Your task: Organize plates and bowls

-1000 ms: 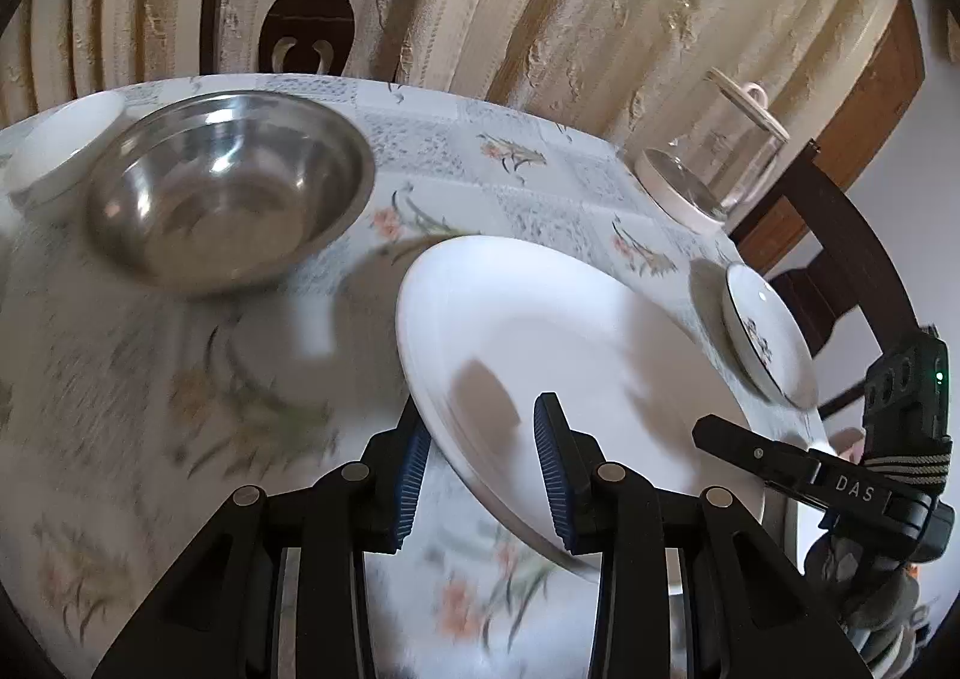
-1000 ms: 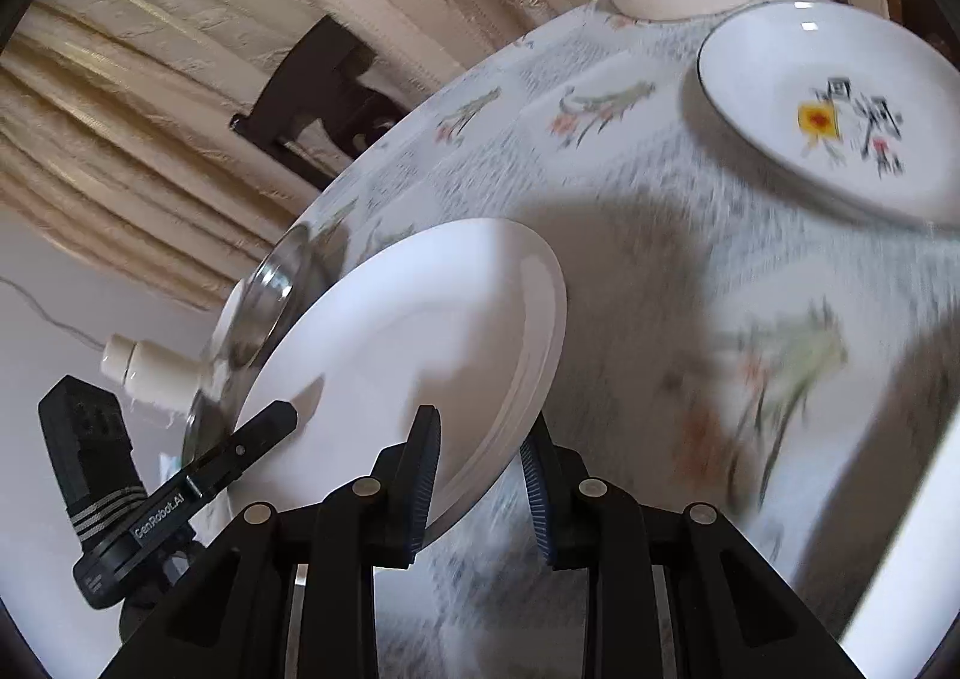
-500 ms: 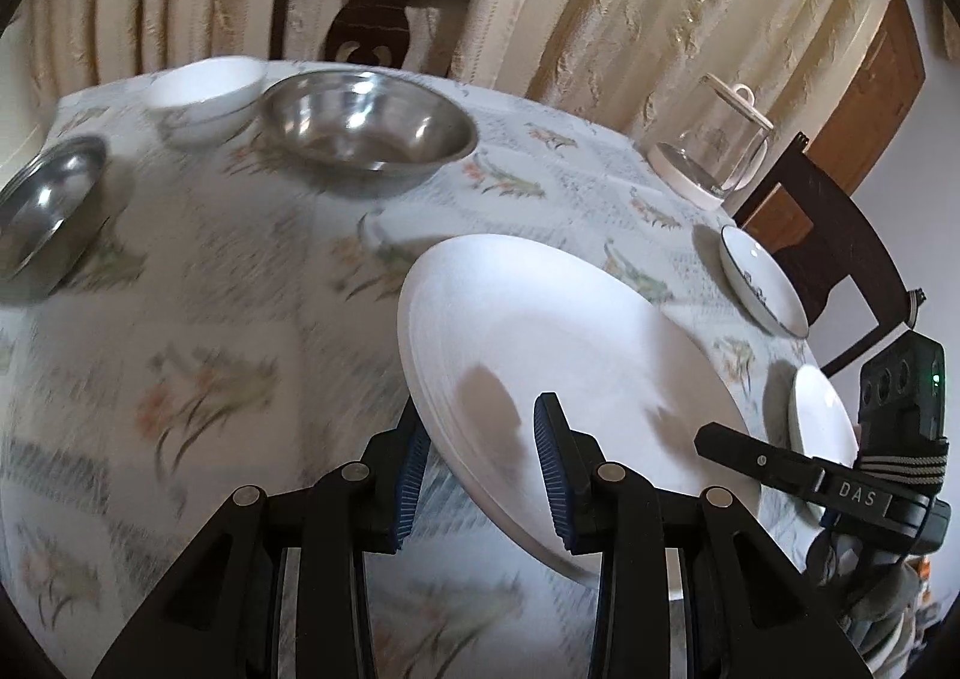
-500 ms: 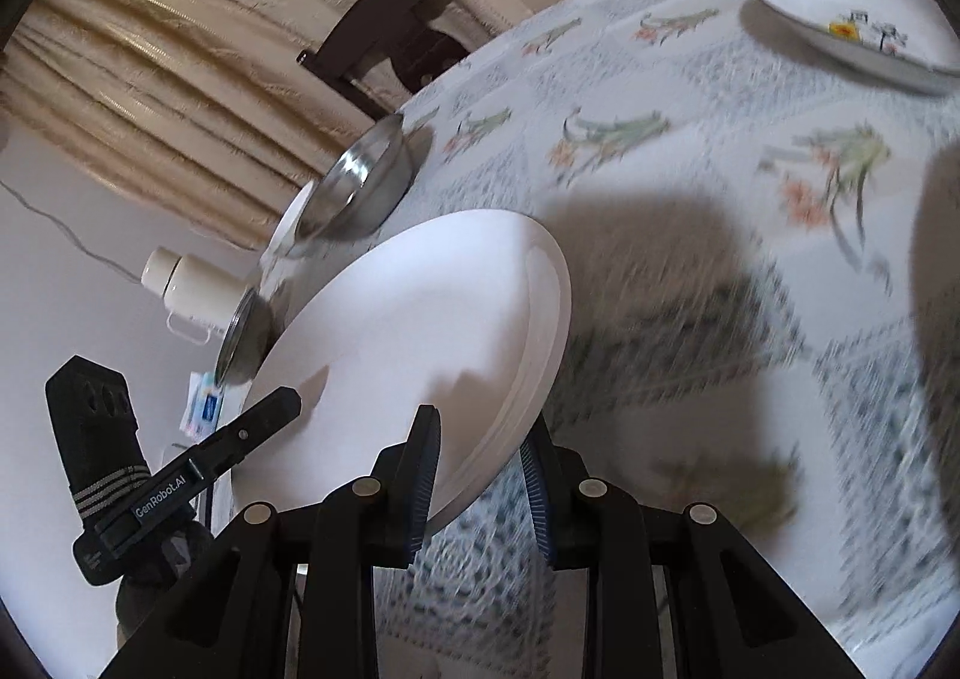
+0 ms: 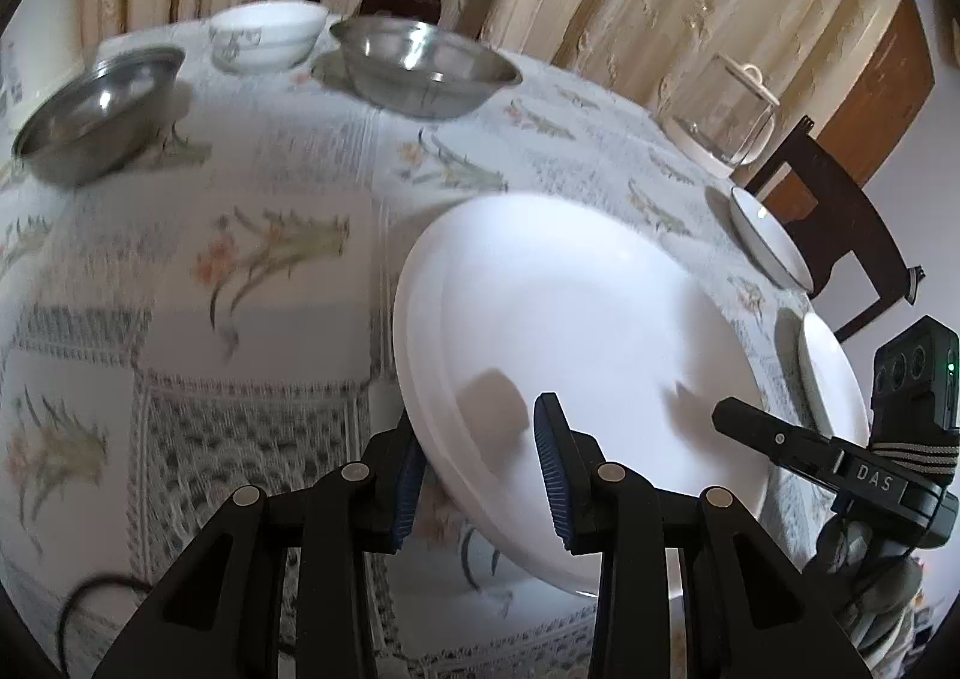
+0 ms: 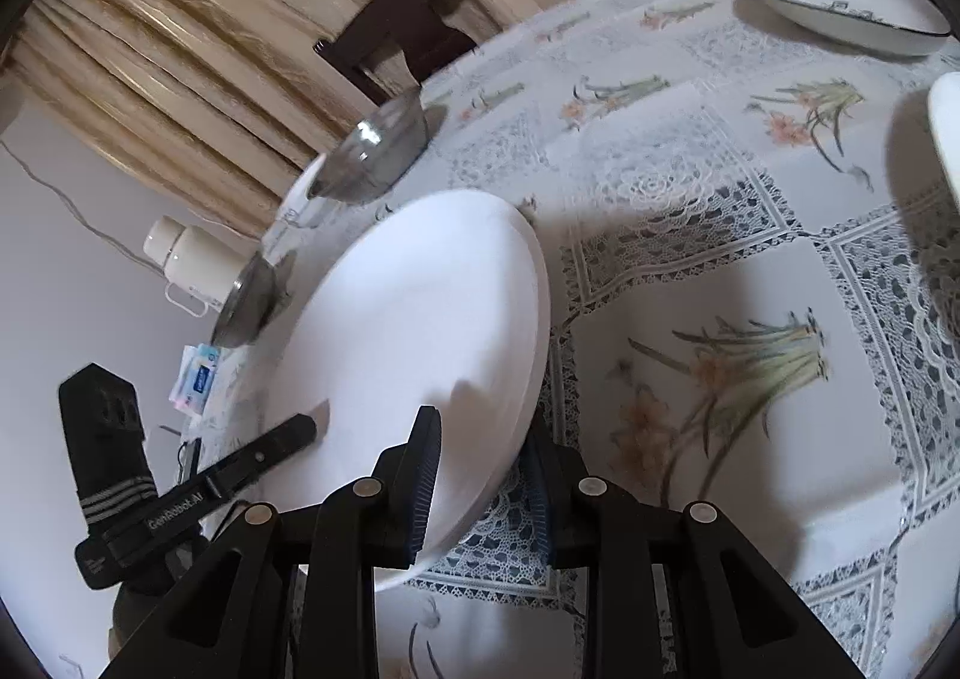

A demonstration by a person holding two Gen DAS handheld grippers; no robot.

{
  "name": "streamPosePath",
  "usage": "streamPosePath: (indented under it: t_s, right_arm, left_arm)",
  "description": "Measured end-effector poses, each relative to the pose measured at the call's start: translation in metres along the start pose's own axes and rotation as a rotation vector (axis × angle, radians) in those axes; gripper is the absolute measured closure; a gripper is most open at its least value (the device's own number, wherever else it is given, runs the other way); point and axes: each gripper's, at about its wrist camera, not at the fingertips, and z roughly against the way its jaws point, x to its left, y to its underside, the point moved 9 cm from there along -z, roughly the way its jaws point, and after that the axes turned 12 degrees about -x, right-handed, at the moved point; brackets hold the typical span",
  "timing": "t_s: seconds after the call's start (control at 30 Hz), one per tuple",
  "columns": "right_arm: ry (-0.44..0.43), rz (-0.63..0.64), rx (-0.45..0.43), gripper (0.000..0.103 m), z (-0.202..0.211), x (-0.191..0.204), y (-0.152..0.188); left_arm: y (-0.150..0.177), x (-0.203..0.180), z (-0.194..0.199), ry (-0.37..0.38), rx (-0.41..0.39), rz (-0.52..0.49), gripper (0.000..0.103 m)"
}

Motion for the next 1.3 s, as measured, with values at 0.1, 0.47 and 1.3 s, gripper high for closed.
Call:
streamPosePath:
  t_s: [0.1,0.47,1.3]
  right_arm:
    - [0.022,0.041,-0.033,0.072,0.006,0.001,0.001]
    - [0.057,0.060,-0.121,0.052,0.018,0.000,-0.002]
    - [0.028,0.038,-0.231,0.050,0.036,0.000,-0.010]
  left_arm:
    - [0.004,0.001,0.005,-0.009,-0.023,-0.005,0.067]
    - [-0.001,0.013,0.026,-0.076,-0.115,-0.030,0.060]
    - [-0.019,-0.019,0.030,-0.181,-0.237,-0.201,0.045]
